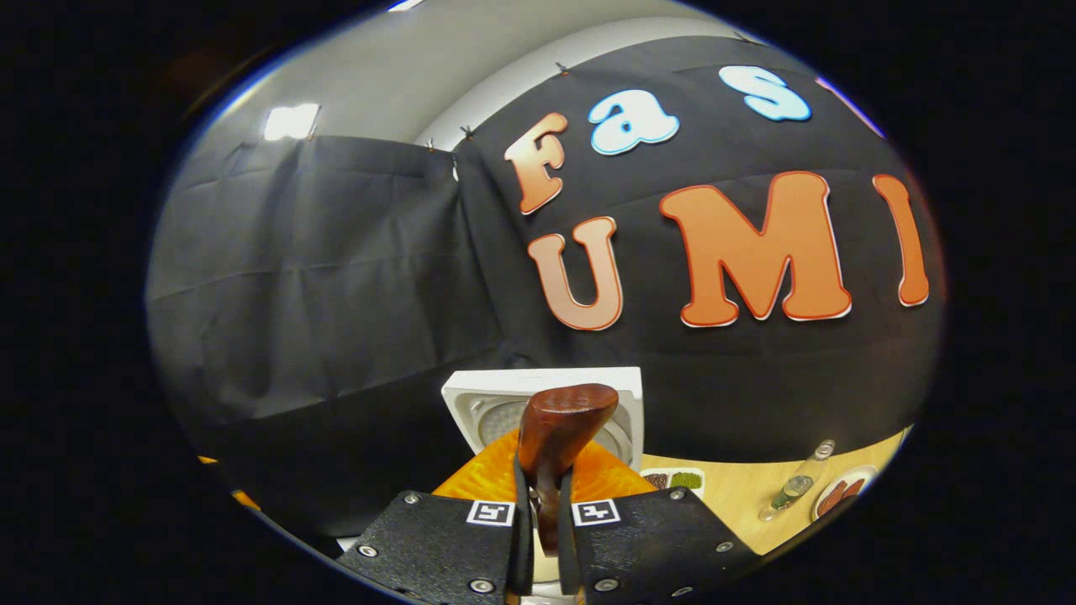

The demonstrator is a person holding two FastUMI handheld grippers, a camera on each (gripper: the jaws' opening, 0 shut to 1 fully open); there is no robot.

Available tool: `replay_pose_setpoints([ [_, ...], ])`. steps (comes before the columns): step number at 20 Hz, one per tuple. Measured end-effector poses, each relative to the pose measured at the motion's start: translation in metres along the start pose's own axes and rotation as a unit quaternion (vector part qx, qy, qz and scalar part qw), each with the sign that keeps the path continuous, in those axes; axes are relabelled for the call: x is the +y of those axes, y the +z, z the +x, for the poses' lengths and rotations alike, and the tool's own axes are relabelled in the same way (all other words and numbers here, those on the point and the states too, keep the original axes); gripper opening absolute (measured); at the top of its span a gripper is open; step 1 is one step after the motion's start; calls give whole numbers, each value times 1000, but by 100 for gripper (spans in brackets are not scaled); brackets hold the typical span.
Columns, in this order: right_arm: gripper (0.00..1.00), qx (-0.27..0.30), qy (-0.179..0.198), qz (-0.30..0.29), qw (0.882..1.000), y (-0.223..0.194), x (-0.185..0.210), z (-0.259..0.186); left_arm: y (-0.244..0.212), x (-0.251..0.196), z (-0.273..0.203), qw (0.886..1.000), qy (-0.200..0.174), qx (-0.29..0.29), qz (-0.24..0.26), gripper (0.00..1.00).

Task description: Close the left gripper, press the button to open the rice cooker; take a wooden spoon from the chopstick holder with the right hand, scoop a spoonful of rice and pour it into the rice cooker, then put the wooden spoon back into the chopstick holder.

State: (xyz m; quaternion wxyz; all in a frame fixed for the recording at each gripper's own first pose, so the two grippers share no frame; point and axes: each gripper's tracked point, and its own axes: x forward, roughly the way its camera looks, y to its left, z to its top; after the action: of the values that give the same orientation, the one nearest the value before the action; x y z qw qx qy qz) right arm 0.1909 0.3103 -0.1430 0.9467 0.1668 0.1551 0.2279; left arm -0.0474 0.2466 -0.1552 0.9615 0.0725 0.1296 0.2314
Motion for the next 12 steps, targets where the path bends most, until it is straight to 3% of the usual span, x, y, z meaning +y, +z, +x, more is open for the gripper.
replay_pose_setpoints([
  [3, 11, 18, -5, 75, 997, -6, -24, -36, 6, -15, -5, 1000, -12, 0, -11, 97],
  [7, 11, 22, -43, 115, 992, -6, -73, -84, 13, -43, -9, 999, -35, -8, -12, 96],
  [11, 11, 26, -64, 201, 977, -2, -117, -145, 27, -77, -13, 998, -65, -14, -17, 100],
  [12, 11, 23, -73, 219, 973, -1, -131, -159, 31, -84, -15, 997, -71, -17, -19, 96],
])
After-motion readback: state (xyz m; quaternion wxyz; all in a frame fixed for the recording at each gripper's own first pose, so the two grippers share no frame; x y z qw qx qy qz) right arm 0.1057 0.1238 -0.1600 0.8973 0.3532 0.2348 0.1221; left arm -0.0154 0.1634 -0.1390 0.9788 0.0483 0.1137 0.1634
